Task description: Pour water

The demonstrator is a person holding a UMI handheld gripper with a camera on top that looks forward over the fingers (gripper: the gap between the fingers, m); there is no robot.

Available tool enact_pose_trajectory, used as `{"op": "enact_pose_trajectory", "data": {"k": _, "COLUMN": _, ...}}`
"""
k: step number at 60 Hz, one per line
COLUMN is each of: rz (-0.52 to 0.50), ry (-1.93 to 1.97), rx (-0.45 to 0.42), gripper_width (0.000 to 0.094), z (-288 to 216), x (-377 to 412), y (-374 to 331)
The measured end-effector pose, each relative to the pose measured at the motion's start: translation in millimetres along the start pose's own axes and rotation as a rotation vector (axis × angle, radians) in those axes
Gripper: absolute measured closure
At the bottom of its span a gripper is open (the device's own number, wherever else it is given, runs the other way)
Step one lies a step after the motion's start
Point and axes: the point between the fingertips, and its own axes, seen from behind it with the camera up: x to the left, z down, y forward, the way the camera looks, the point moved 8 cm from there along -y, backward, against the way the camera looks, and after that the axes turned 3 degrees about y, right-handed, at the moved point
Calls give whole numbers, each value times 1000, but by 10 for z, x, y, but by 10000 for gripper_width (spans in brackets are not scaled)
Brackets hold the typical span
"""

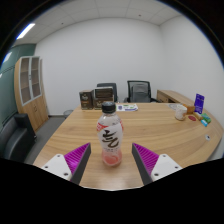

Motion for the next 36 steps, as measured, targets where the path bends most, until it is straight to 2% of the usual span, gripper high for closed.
{"op": "enact_pose_trajectory", "data": {"k": 9, "rz": 18, "ry": -15, "rx": -32, "gripper_width": 141, "z": 22, "x": 55, "y": 559}}
{"op": "enact_pose_trajectory", "data": {"k": 13, "rz": 22, "ry": -37, "rx": -37, "gripper_width": 245, "z": 52, "x": 79, "y": 738}}
{"op": "enact_pose_trajectory", "data": {"k": 18, "rz": 41, "ry": -47, "rx": -65, "gripper_width": 427, "z": 43, "x": 50, "y": 856}}
{"op": "enact_pose_trajectory", "data": {"k": 23, "rz": 10, "ry": -40, "rx": -70, "gripper_width": 487, "z": 35, "x": 95, "y": 906}}
{"op": "enact_pose_trajectory", "data": {"k": 25, "rz": -1, "ry": -32, "rx": -65, "gripper_width": 546, "z": 39, "x": 101, "y": 911}}
{"op": "enact_pose_trajectory", "data": {"k": 31, "rz": -15, "ry": -27, "rx": -68, "gripper_width": 624, "z": -38, "x": 116, "y": 884}}
{"op": "enact_pose_trajectory", "data": {"k": 36, "rz": -29, "ry": -36, "rx": -79, "gripper_width": 628, "z": -188, "x": 134, "y": 841}}
